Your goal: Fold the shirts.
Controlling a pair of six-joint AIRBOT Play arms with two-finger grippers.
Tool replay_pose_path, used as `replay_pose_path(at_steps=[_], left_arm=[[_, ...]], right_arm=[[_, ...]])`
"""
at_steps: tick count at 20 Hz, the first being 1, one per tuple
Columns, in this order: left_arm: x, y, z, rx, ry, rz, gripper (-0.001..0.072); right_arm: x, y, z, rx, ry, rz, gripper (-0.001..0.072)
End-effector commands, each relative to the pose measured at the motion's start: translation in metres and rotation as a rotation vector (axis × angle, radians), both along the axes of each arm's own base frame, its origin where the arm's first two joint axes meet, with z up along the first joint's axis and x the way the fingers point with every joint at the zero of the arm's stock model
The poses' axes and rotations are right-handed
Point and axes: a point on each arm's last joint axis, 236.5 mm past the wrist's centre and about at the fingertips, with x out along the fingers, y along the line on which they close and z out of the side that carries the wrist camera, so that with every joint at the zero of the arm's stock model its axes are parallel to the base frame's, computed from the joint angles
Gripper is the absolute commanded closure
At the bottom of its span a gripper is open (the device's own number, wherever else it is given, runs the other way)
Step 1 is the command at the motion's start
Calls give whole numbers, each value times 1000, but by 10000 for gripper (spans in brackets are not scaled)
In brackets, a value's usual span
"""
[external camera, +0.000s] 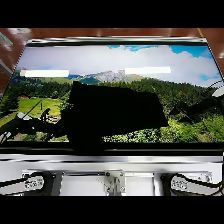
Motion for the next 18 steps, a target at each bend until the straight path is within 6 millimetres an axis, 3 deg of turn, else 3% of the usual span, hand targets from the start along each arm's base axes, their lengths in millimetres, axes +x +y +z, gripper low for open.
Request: replay_pose_path(at_steps=[1, 2, 3, 9, 15, 16, 18], left_arm=[[11, -23, 12, -65, -38, 9, 599], [13, -24, 18, -73, -61, -9, 666], [16, -23, 26, -75, -89, -28, 673], [41, -13, 74, -49, -249, -34, 672], [56, -11, 94, -38, -313, -39, 673], [58, -11, 98, -39, -321, -45, 672], [65, -10, 109, -38, -349, -57, 672]], right_arm=[[5, -5, -3, -20, -12, -13, 36], [0, -9, -10, -35, 10, 2, 36], [-4, -12, -19, -44, 40, 11, 36], [7, 1, -63, 68, 86, -23, 37], [22, 28, -99, 138, 114, -76, 53], [26, 32, -104, 128, 109, -81, 166], [37, 46, -104, 125, 78, -62, 587]])
